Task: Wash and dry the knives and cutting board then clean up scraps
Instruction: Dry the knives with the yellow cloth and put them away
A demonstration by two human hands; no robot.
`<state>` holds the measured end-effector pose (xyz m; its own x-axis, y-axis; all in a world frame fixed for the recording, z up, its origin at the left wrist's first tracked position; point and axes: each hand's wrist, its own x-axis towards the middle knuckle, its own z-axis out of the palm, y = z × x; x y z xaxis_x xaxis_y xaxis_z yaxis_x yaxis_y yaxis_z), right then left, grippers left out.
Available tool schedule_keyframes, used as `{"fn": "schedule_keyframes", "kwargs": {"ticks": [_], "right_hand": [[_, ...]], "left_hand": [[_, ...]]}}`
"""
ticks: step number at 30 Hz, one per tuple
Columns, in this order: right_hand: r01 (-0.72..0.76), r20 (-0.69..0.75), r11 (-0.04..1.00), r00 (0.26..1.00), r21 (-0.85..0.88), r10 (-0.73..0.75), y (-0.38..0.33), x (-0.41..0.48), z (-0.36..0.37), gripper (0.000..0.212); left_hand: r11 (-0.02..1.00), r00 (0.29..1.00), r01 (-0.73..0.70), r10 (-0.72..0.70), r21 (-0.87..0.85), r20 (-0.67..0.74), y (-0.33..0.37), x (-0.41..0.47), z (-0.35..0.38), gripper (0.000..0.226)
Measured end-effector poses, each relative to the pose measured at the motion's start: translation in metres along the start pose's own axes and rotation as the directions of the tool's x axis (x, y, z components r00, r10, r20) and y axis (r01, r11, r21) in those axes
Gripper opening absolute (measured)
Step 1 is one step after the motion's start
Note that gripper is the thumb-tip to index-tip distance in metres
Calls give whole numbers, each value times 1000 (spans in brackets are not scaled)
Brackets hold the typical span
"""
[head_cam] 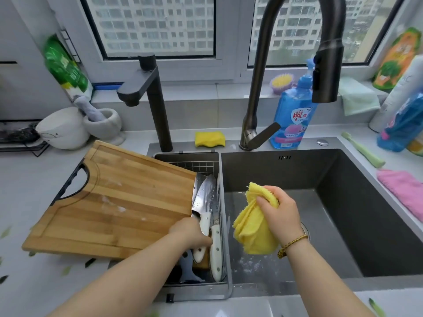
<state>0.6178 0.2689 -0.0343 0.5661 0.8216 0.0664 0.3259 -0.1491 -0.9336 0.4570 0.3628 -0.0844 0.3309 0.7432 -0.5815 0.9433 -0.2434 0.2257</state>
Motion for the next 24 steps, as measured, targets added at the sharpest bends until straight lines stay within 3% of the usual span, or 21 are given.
{"fn": "schedule_keyframes", "kwargs": {"ticks": [6,10,13,17,21,24], "right_hand": [[3,15,1000,1000,7,-3,-9,2,8,14],[22,44,1000,999,-2,-22,-17,3,17,15],[39,57,999,998,-5,-38,-22,2,23,16],[58,50,998,997,-18,-57,-27,1,30,18],[94,-51,994,994,-48,-97,-34,3,39,17],[197,-97,976,974,-90,-205,-49,9,54,25]], "left_hand": [[969,997,61,-68,-241,-22,-23,-5,-20,26],[824,992,123,-86,-554,92,-36,-8,-34,14],[793,991,135,-97,-595,95,-44,-13,-45,6],[764,996,88,-69,-639,54,-53,-31,-59,10],[730,1000,-1,-14,-683,-17,-70,-57,-72,9],[707,999,-47,32,-706,-35,-79,-75,-79,13]]}}
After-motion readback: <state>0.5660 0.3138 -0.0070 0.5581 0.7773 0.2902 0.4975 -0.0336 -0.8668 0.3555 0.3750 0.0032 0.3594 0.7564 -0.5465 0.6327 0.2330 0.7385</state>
